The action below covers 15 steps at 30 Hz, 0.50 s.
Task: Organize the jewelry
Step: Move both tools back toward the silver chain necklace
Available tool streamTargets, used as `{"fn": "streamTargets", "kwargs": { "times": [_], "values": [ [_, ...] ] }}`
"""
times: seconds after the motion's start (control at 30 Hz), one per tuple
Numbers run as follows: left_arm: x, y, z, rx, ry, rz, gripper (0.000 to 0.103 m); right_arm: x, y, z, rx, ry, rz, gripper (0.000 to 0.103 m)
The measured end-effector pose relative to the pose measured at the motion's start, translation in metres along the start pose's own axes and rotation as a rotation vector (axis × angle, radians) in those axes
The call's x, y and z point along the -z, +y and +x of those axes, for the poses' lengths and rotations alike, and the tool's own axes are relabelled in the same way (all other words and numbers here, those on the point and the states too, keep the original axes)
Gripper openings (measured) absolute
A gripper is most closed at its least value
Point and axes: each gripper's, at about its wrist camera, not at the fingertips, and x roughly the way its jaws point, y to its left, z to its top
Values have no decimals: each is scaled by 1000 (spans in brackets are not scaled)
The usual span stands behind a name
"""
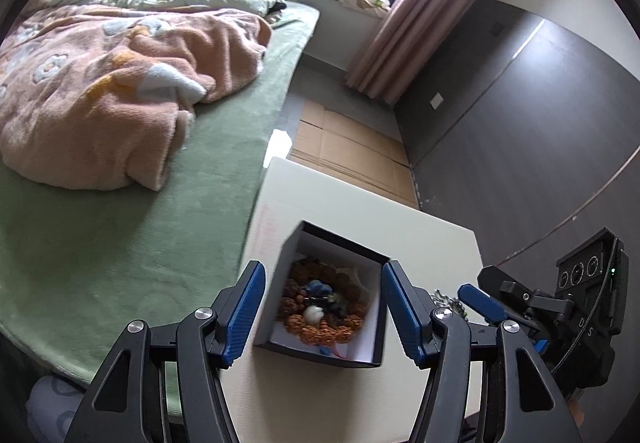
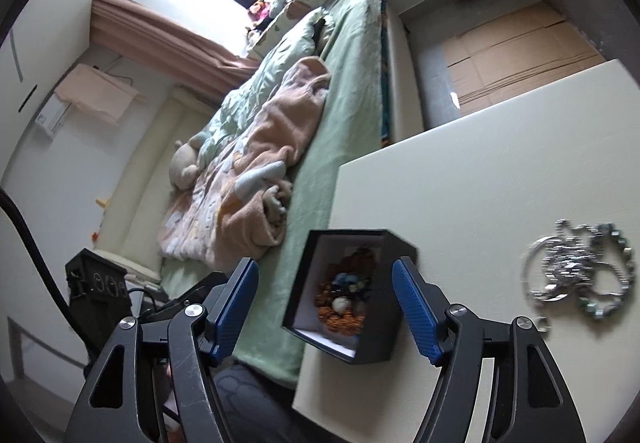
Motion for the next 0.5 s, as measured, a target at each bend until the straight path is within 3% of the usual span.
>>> {"fn": "streamTargets", "kwargs": {
  "times": [0.5],
  "values": [
    [14, -59, 30, 49, 59, 98, 62, 5, -60, -62, 123, -39, 89, 70]
  ]
}}
